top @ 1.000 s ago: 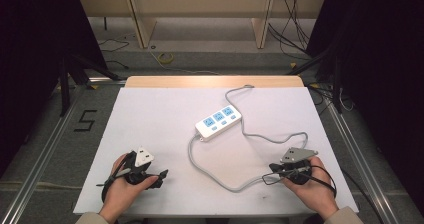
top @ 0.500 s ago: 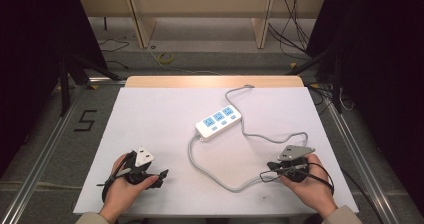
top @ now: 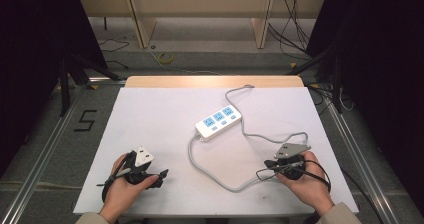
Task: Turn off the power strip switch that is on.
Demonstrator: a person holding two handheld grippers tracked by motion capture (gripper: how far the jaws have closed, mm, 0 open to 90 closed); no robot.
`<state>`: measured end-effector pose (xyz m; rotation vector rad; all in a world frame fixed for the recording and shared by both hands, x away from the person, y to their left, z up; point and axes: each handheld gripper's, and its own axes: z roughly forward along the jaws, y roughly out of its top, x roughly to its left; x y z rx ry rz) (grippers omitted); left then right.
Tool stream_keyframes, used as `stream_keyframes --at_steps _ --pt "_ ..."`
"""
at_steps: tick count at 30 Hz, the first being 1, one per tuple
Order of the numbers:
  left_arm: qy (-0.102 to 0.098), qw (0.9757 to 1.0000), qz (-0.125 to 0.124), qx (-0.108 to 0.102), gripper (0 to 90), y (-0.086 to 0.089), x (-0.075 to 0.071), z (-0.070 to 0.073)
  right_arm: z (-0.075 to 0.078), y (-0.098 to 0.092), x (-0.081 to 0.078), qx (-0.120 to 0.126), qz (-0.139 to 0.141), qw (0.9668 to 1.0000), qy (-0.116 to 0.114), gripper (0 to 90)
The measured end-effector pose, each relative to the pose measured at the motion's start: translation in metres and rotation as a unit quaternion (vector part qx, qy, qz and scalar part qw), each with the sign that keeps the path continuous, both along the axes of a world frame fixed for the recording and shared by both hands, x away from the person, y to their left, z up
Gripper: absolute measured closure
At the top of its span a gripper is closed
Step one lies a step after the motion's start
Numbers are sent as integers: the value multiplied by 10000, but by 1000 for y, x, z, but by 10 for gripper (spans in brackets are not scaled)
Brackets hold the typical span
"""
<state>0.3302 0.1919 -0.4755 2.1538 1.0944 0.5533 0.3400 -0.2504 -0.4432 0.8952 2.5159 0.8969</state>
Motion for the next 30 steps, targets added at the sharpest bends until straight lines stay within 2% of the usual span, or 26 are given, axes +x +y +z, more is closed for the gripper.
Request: stream_keyframes --at_steps 30 --pt "-10 10000 1 5 163 0 0 0 6 11 13 -145 33 9998 134 900"
